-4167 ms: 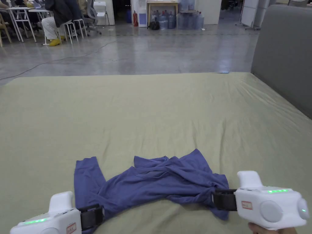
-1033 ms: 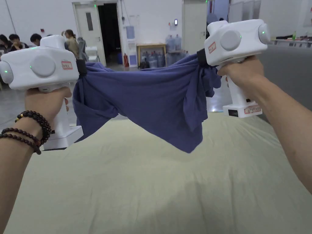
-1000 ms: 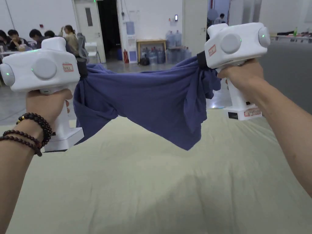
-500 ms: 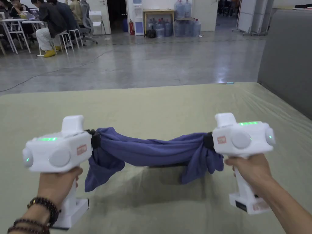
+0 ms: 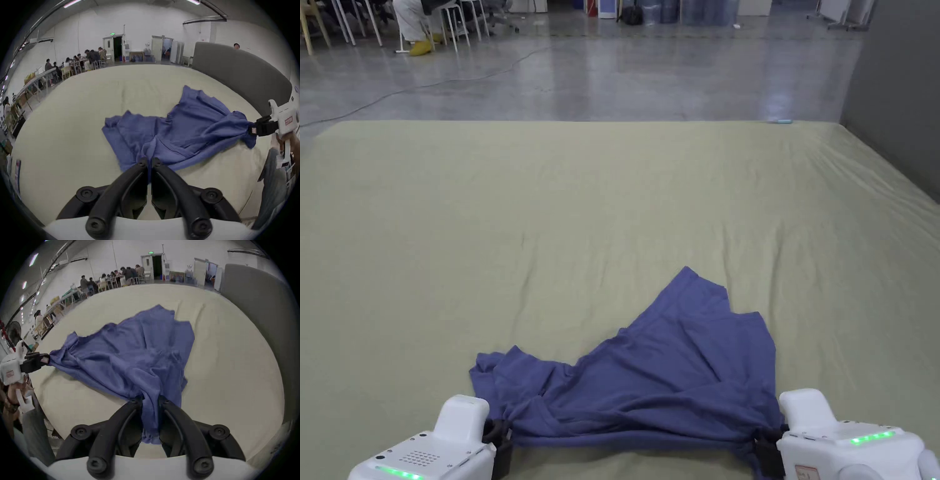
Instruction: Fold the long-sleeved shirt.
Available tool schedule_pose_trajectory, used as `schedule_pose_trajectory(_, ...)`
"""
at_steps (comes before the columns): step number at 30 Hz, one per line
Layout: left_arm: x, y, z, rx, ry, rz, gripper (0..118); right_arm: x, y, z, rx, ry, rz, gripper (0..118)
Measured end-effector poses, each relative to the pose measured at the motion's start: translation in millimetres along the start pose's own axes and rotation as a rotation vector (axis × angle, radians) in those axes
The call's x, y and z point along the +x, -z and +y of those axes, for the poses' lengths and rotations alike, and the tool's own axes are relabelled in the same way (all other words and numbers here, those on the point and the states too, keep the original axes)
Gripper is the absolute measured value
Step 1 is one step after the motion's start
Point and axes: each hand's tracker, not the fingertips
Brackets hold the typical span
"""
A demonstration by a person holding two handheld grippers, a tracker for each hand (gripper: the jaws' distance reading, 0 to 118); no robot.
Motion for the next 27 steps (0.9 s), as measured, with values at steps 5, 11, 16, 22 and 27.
schedule_pose_trajectory(5, -4, -19, 6, -0.048, -0.149, -0.003, 118, 5, -32, 16, 0.058, 0.107, 0.013, 118)
schedule_pose_trajectory(11, -18, -87, 19, 0.082, -0.277, 0.023, 47, 6, -103, 33, 0.245, 0.089, -0.031, 50)
schedule_pose_trajectory(16, -11, -83, 18, 0.081, -0.318, 0.026, 0, 6, -98, 37, 0.226, 0.111, -0.001, 2)
schedule_pose_trajectory(22, 13, -44, 48, -0.036, -0.302, 0.018, 72, -5, -95, 33, 0.213, 0.091, -0.012, 2)
schedule_pose_trajectory(27, 26, 20, 57, -0.187, -0.265, 0.073, 103, -6, -89, 33, 0.181, 0.087, -0.002, 2)
